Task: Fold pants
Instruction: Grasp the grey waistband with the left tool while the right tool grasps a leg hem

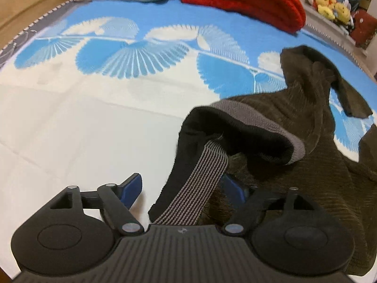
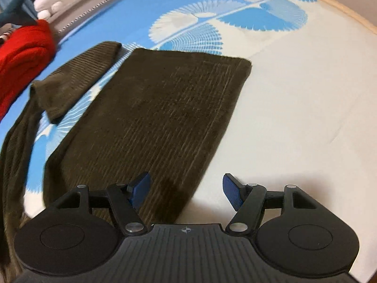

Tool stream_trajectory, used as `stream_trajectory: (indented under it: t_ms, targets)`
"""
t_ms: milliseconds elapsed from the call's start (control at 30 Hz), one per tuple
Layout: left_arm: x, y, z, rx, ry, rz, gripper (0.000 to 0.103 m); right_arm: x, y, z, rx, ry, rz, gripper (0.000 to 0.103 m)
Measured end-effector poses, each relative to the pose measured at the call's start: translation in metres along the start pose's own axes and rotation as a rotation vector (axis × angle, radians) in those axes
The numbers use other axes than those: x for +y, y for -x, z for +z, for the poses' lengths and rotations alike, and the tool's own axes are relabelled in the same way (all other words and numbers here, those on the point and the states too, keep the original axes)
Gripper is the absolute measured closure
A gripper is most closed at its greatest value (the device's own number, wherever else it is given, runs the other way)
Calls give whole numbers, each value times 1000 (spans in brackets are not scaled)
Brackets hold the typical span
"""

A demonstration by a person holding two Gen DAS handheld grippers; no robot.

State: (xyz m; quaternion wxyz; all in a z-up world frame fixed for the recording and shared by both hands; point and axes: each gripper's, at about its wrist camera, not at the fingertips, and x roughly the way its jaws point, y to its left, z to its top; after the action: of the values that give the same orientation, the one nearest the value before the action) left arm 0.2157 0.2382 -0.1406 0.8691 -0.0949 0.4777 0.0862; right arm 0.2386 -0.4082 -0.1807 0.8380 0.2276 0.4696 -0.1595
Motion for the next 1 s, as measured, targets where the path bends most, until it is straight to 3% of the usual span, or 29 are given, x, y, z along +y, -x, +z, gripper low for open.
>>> stream_trajectory:
  t_ms: [267, 333, 400, 500, 700, 867, 1000]
  targets:
    - [0, -39, 5, 96, -51, 30, 16, 17, -27, 13, -30, 59, -66, 32]
    - [0, -46, 5, 108, -62, 26, 12, 19, -28, 14, -41, 73, -76, 42]
    - [-1, -50, 6, 117, -74, 17, 11, 19, -27, 15, -54, 86, -95, 65]
    - [-4, -56, 5, 138, -81, -2, 11, 12, -25, 18, -62, 69, -92, 89]
    - [-11, -54, 1, 150, -99, -27, 12, 1, -7, 17, -102, 69, -38, 95]
    - [-18, -47, -4, 122, -148, -29, 23, -11, 17, 19, -161, 58, -28, 96]
    - [-16, -37, -7, 93, -151, -14, 45, -44, 38, 24, -196, -46, -130, 97]
